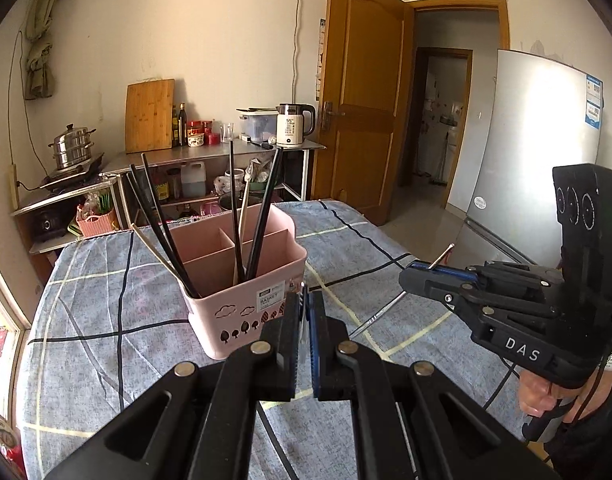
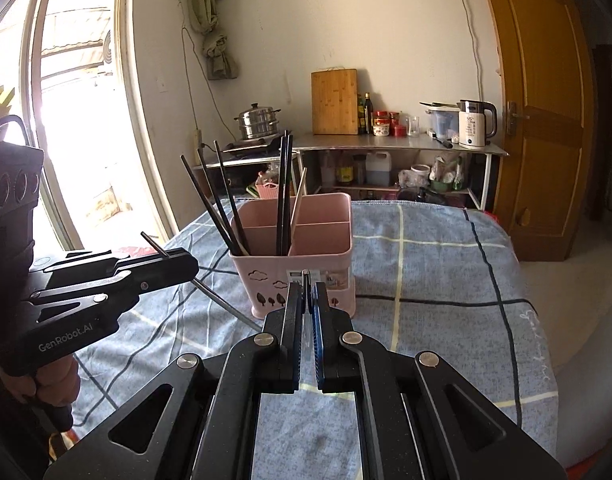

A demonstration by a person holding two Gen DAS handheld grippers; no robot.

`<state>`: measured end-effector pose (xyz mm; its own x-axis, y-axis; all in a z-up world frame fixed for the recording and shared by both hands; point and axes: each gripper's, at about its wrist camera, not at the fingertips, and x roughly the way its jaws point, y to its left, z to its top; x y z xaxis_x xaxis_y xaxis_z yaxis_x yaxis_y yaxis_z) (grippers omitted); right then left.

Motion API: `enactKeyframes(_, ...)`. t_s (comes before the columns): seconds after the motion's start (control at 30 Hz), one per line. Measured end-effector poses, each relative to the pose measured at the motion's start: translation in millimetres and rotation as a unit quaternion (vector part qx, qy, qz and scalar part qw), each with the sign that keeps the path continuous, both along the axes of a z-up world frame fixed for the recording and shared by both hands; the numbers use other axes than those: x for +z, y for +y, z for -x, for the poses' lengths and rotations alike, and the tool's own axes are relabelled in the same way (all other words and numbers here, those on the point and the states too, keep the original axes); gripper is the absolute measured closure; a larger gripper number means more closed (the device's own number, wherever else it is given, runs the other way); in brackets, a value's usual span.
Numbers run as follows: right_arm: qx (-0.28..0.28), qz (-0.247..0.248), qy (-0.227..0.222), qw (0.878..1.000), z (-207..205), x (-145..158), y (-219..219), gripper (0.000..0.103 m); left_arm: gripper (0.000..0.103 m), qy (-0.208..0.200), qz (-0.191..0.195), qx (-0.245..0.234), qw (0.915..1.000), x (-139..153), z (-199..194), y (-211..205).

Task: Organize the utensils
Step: 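Lift both silver chopsticks, carry them over the pink basket and lower them in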

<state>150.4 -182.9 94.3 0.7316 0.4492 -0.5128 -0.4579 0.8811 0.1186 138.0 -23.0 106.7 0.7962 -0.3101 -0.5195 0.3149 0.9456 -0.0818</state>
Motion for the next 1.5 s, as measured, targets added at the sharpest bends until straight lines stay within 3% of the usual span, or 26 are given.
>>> enactKeyframes(0.77, 0.001, 0.013, 0.023, 1.0, 0, -14, -2, 0.098, 0.098, 0.041, -0.001, 0.004, 0.9992, -28, -2, 2)
enactKeyframes(1.5, -0.001, 0.014, 0.019, 1.0, 1, -13, -3, 0.098, 0.098, 0.037, -0.003, 0.002, 0.9993, -20, 0, 3)
